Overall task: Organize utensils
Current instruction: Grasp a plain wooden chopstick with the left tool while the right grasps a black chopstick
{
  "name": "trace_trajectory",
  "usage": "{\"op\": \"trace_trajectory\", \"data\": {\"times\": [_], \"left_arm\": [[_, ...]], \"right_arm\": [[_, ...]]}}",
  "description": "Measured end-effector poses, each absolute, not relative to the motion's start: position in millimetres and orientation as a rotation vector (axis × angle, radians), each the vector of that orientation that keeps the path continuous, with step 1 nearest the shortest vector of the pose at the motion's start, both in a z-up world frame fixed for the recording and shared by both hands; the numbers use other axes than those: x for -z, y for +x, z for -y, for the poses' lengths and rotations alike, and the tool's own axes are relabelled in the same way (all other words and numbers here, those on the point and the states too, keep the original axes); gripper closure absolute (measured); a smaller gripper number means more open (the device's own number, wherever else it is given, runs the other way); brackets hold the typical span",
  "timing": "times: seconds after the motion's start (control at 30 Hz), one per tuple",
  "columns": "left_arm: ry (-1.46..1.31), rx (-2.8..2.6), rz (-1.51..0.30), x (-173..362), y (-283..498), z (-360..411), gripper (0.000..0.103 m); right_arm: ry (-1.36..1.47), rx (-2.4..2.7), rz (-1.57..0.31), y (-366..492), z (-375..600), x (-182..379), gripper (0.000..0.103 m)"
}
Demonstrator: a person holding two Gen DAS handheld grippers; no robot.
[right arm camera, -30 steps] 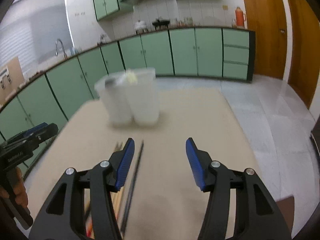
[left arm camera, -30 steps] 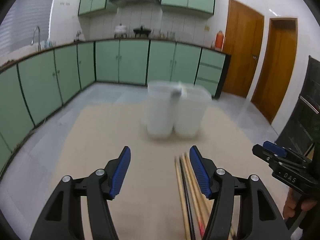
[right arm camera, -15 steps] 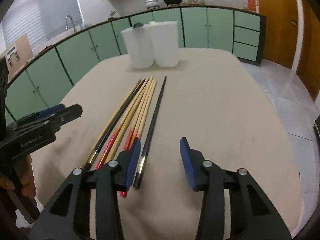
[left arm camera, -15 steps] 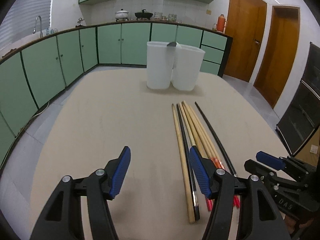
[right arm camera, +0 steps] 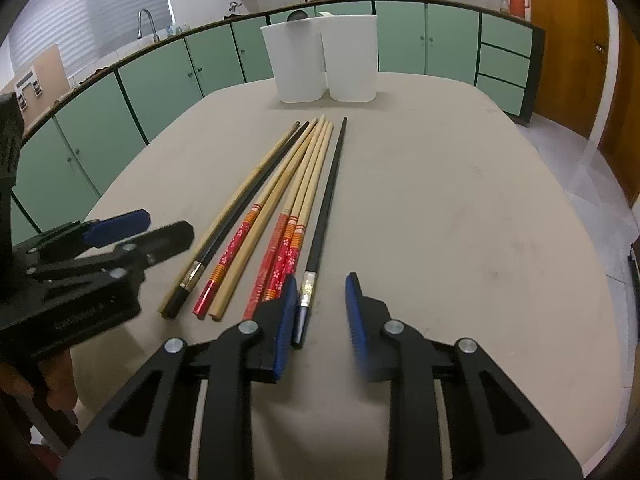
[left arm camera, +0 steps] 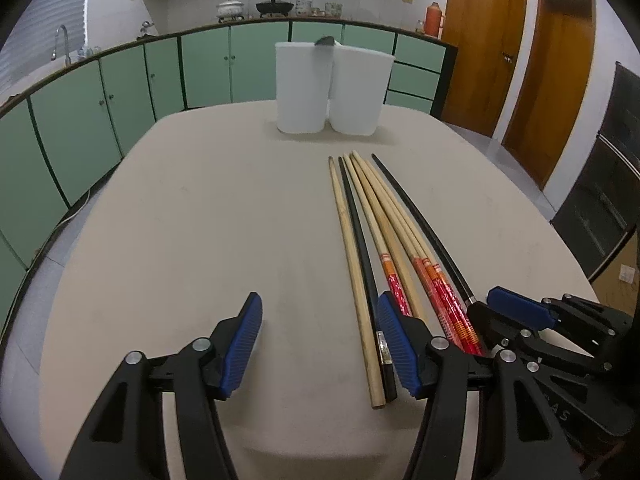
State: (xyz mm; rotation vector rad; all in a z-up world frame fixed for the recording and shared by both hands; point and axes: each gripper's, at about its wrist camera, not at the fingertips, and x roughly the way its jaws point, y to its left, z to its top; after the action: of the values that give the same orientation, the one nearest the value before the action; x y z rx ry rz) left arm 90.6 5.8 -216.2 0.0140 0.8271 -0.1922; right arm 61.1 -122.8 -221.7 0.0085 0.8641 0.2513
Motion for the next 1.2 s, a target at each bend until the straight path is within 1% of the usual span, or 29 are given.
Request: {"op": "trace_trajectory", "data": {"times": [0.13,0.37,0.4,0.43,0.5,0.57,0.63,0.67,0.7,0.73,1.1,1.2], "left_arm": [[0.022,0.181,-0.852,223,93,-5,0.048],[0.021,0.177,-0.851,223,95,-7,0.048],[0.018,0.177,-0.852,222,95,-8,0.050],[0.015,0.178,-0.856,222,96,-8,0.055],[0.018,0.183,-0.860,222,96,-8,0.057],[0.024,0.196,-0.866,223,99,-3,0.063],[0.030,0.201,-0.870,223,101,2,0.076],[0.028,0.203,-0.869,223,102,3,0.080],[0.024,0.208,-0.871,223,102,4,0.088],[0.022,0.209,-0.873,223,103,4,0.096],[-0.037,0.149,-0.872,222,120,-8,0.097],[-0.040,0.168,-0.866,221,125,-7,0.096]], "right_arm": [[0.005,-0.247,-0.865,60,124,222,0.082],[0.015,-0.242,-0.872,60,129,222,0.083],[0.014,-0.243,-0.873,60,128,222,0.083],[0.014,-0.243,-0.874,59,128,222,0.083],[0.011,-0.243,-0.874,61,127,223,0.083],[0.005,-0.240,-0.872,61,125,224,0.083],[0.000,-0.237,-0.869,62,125,224,0.084],[-0.004,-0.230,-0.867,62,125,224,0.087],[-0.009,-0.223,-0.866,61,125,225,0.094],[-0.013,-0.213,-0.866,62,126,225,0.097],[0.046,-0.159,-0.853,74,145,223,0.097],[0.053,-0.179,-0.832,78,148,223,0.093]]}}
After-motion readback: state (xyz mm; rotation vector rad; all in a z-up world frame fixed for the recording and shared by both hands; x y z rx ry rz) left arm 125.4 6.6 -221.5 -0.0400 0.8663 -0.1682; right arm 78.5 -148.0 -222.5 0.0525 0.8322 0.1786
